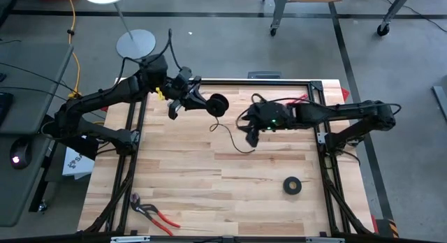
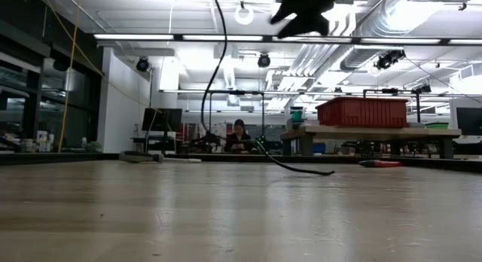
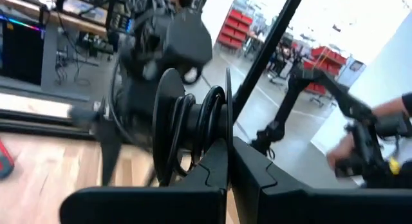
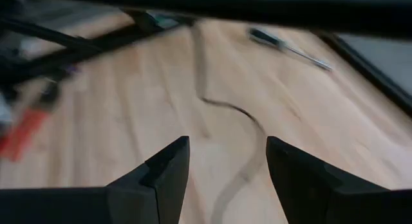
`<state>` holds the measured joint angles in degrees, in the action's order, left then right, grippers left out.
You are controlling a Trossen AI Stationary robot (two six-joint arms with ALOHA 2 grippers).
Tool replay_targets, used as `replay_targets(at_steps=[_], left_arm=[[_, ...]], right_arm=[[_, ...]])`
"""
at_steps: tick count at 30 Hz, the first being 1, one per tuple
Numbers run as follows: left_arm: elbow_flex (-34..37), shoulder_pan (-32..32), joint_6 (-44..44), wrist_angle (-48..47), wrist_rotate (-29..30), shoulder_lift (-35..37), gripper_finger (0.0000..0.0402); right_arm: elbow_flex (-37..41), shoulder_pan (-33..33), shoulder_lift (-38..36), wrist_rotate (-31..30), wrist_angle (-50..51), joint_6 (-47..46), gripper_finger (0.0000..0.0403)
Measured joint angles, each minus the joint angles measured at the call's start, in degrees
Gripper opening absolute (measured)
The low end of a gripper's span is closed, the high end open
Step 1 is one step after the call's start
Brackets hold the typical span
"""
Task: Coil cords
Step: Coil the black wire on the black spool
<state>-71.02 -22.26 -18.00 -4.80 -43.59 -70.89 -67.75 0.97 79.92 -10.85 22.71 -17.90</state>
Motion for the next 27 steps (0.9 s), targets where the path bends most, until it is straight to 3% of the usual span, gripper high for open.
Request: replay_targets(at_steps=[9,14,19,27], left_arm=[[0.0,0.2,-4.8,8.0,0.8,0.0,0.0],[0.0,0.2,-5.4,9.5,0.9,0.6,0.0],[0.0,0.2,-4.9,9.7,1.4,0.7,0.0],[0.0,0.2,-5.7,14.2,2.0,0.7,0.0]], right_arm=[[0.0,-1.2,9.0,2.4,-20.6,2.9,0.0197],[0.0,-2.5,9.4,-1.0,-22.2,3.4,0.0197],[0.0,-3.8,9.5,5.8,-25.9,1.2,0.0197],[0.0,-3.7,11.7,2.8,-28.7,1.4,0.0197]])
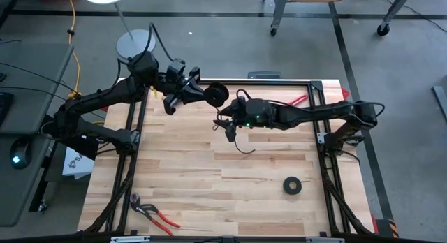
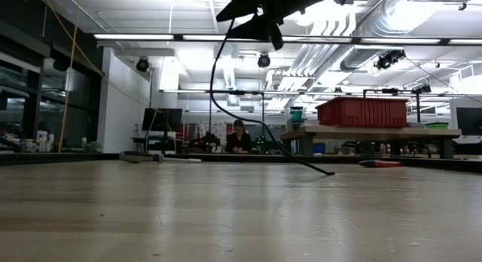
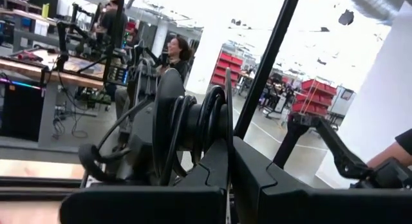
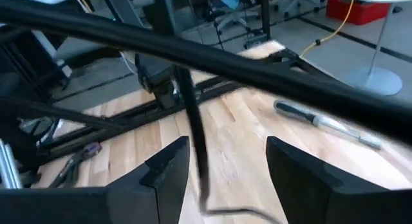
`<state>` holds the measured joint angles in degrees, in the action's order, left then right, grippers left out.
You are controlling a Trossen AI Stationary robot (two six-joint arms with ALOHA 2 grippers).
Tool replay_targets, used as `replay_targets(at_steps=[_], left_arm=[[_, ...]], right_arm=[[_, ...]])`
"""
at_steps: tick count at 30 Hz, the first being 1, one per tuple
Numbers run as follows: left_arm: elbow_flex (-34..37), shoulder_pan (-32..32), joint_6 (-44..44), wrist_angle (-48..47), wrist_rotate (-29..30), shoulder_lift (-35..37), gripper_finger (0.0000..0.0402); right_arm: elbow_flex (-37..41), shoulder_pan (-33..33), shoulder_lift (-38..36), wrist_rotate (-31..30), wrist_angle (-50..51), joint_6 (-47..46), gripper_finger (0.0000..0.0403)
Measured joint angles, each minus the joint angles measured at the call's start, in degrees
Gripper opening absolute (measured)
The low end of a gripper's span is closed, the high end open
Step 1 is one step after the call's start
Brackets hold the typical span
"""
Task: Coil cords
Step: Coil the black wire on the black spool
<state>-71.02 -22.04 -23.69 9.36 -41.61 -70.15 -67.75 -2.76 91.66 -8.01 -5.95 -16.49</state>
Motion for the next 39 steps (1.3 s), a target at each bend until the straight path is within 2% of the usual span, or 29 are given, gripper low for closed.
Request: replay_targets(at_steps=[11,24,31,37,39], left_arm=[[0.0,-0.1,-0.2,1.8,0.2,0.1,0.0],[0.0,-2.5,-1.2,4.4,0.5,0.2,0.0],[0.0,-3.4,-1.3,4.3,0.2,0.5,0.0],[0.0,-6.1,-1.6,2.7,0.2,1.4,0.0],[0.0,-7.6,-1.8,-0.5,0.2,2.3,0.0]], right_arm=[[0.0,0.9,0.2,1.4,1.1,0.0,0.0182],[0.0,1.3,-0.3,2.4,1.2,1.1,0.0106],[0.0,1.8,-1.2,2.5,1.4,0.9,0.001],[0.0,3.5,-4.0,2.5,4.6,-0.6,0.0005],[0.0,4.3,-5.9,2.6,6.5,-1.2,0.0003]])
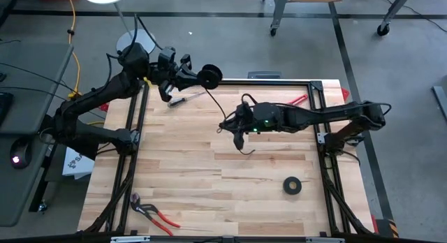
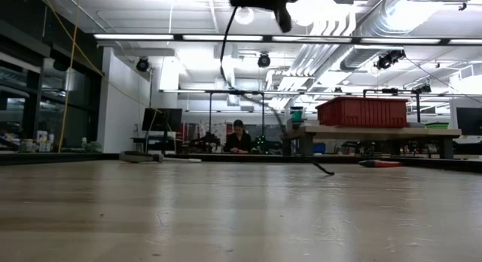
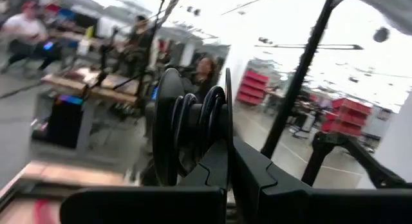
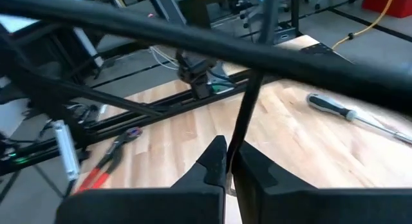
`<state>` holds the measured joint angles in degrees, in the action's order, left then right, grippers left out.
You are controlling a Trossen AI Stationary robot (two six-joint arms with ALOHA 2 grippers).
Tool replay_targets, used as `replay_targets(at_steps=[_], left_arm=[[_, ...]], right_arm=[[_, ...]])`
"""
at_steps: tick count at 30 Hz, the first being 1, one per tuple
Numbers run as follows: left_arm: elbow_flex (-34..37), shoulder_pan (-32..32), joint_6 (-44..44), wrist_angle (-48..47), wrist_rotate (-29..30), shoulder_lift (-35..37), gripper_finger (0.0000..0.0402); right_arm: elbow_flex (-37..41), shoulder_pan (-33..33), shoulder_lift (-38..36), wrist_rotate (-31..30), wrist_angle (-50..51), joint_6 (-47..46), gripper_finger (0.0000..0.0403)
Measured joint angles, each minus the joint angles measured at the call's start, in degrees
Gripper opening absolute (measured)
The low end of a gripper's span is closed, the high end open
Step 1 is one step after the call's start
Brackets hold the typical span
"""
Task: Coil cords
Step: Coil the black wire on the black spool
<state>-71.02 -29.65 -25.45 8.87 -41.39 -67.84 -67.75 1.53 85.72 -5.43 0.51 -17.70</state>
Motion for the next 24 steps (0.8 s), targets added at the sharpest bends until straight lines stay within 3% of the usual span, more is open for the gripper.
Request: replay_targets(at_steps=[7,13,24], left_arm=[[0.0,-3.3,0.0,-16.2,-0.6,2.7,0.0],[0.0,-2.8,-2.4,-29.1,-5.3,2.8,0.0],[0.0,4.8,-5.5,-31.1,-4.8,-4.3,0.0]], right_arm=[[0.0,2.4,-7.6,-0.1,5.0,-0.4,0.0002],[0.0,2.6,-12.9,-0.4,5.0,-0.3,0.0001],[0.0,2.1,-15.0,0.0,4.7,-0.3,0.0]])
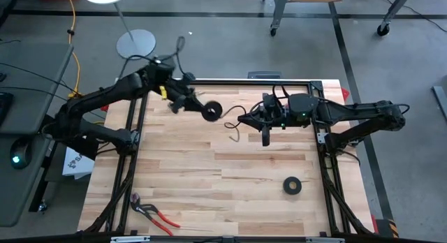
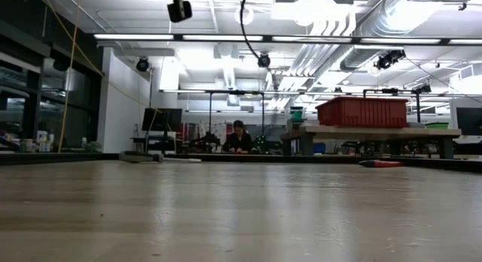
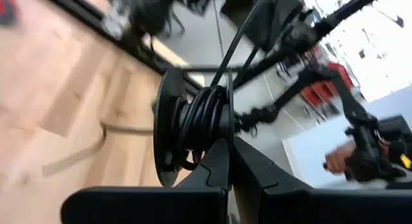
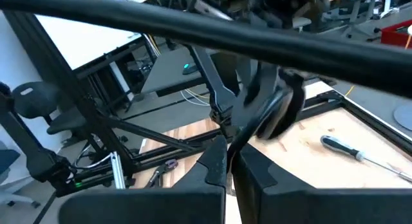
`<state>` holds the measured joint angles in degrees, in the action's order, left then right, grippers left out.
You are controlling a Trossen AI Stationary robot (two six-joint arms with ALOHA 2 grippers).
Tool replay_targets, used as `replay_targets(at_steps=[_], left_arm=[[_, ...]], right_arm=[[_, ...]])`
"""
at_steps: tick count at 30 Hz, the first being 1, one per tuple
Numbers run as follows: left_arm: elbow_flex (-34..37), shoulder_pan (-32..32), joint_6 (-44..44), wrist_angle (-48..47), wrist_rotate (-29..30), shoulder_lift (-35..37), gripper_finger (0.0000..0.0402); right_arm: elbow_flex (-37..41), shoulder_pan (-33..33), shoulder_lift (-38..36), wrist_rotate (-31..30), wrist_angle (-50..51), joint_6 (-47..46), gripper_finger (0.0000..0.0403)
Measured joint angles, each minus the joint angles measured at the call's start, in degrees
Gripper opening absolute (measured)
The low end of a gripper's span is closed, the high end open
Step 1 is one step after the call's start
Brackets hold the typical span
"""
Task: Coil cords
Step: Coil the black wire on the black spool
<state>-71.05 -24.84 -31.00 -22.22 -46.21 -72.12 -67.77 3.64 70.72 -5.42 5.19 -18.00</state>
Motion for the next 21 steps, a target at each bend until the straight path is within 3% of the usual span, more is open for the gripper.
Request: replay_targets(at_steps=[9,15,21], left_arm=[[0.0,7.0,-5.4,9.3,-9.7,-7.8,0.0],[0.0,11.3,-17.6,27.9,-13.4,-12.1,0.0],[0.0,14.4,-31.5,50.6,-13.3,-15.5,0.0]], right_arm=[[0.0,-1.7,-0.8,5.0,4.2,-0.6,0.0],[0.0,-1.9,-0.7,5.6,3.7,1.1,0.0],[0.0,-3.2,-0.7,6.0,0.2,2.6,0.0]])
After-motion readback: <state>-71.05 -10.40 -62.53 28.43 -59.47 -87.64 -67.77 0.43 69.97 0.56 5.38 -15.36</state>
